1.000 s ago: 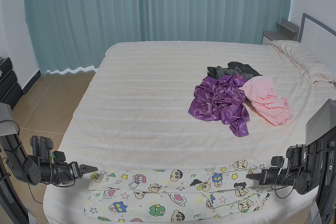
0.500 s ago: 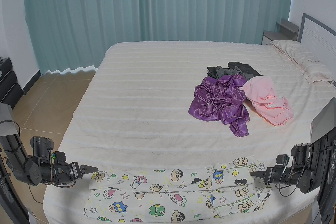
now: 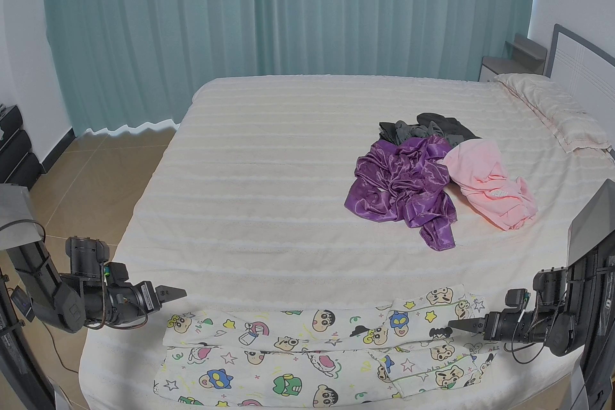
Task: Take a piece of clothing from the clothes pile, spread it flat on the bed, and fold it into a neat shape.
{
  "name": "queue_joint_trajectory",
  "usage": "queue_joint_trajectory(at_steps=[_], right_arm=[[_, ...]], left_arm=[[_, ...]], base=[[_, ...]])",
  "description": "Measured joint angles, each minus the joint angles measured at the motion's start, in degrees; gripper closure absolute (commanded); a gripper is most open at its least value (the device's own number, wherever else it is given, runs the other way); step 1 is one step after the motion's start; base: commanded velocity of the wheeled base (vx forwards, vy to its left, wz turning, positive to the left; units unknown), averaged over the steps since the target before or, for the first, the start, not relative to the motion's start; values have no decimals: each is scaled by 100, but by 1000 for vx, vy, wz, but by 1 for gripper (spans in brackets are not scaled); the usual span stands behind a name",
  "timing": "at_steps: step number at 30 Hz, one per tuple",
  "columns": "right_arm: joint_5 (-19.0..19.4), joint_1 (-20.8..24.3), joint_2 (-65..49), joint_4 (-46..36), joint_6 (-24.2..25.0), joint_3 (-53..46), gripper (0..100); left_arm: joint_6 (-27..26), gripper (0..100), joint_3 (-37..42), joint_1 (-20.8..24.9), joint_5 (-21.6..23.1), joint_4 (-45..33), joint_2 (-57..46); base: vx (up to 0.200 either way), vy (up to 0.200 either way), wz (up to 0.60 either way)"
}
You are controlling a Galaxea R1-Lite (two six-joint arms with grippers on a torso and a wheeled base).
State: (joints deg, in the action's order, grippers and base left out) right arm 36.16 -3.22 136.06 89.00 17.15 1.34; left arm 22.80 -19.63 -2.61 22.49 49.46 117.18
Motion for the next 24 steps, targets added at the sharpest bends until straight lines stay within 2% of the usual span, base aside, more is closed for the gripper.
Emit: queue_joint_trajectory(at_steps=[8,13,14,24], right_arm=[[29,-35,-83,-5,9,-33,0],[90,-39,-116,-2,9,-33,0],[93,-39,-119,-2,9,-33,0],[99,-37,-133,-2,9,-33,0]], left_arm=[[0,0,-148,577,-567,13,366],[-2,0,-179,657,-605,0,484],[0,100,-182,660,-602,2,496],[5,100,-95,591,-627,-16,449]], base=[[0,0,0],[0,0,0],[0,0,0],[0,0,0]])
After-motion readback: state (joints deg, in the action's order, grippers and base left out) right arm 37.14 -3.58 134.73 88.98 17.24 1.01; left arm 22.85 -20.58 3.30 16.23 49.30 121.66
